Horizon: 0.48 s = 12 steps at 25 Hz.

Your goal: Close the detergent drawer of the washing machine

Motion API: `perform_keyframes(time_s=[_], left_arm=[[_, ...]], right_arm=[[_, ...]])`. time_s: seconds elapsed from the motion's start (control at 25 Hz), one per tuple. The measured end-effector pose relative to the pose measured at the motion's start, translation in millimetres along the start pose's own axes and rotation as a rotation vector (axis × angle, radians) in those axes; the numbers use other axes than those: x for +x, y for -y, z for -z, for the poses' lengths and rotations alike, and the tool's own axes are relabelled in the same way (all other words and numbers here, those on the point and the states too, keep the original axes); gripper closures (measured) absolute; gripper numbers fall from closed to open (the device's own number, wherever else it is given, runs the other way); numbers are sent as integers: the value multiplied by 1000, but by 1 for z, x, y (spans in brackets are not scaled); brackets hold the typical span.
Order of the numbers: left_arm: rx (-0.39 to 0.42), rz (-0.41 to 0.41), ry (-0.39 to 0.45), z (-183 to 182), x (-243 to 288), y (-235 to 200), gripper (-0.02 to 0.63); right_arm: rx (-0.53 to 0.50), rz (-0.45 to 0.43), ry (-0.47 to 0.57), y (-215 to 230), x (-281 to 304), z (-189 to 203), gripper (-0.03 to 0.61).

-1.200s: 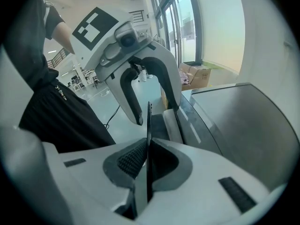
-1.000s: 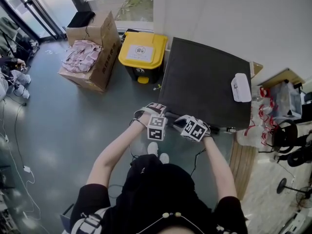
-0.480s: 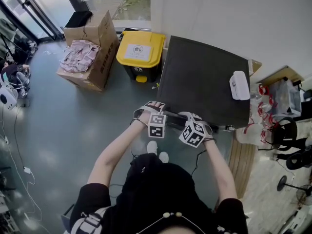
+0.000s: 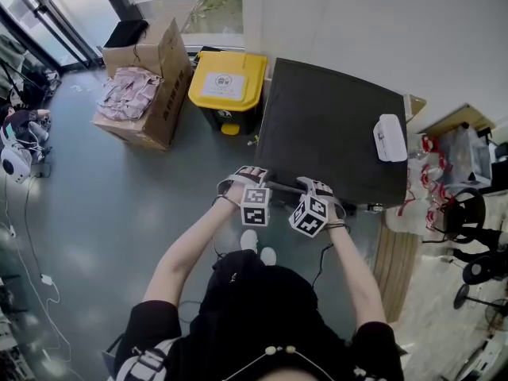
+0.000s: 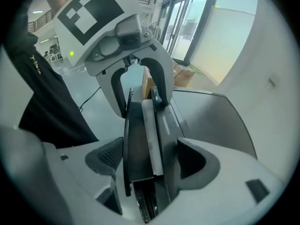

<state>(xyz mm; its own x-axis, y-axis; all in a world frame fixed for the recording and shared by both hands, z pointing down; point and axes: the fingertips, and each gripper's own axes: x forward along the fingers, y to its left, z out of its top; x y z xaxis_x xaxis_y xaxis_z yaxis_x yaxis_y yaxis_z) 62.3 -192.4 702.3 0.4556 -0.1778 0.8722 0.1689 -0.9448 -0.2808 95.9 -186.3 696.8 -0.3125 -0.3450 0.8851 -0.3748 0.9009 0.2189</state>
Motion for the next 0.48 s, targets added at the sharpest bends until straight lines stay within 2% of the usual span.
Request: perform_keyframes(time_s=[0.12, 0.2, 0.28, 0.32, 0.48], left_arm=[[-4, -12, 2, -1, -1, -1, 268], [-15, -72, 9, -1, -2, -10, 272], [-55, -161, 28, -1, 0, -24, 417], [-76, -177, 40, -1, 0, -27, 434], [-110, -191, 64, -3, 0, -26, 433]], right_arm=[[10, 9, 10, 0, -1, -1, 215], [10, 61, 19, 7, -1, -2, 238], [-5, 147, 25, 19, 1, -2, 376], [-12, 165, 23, 22, 2, -1, 380], [-10, 165, 24, 25, 3, -1, 365]])
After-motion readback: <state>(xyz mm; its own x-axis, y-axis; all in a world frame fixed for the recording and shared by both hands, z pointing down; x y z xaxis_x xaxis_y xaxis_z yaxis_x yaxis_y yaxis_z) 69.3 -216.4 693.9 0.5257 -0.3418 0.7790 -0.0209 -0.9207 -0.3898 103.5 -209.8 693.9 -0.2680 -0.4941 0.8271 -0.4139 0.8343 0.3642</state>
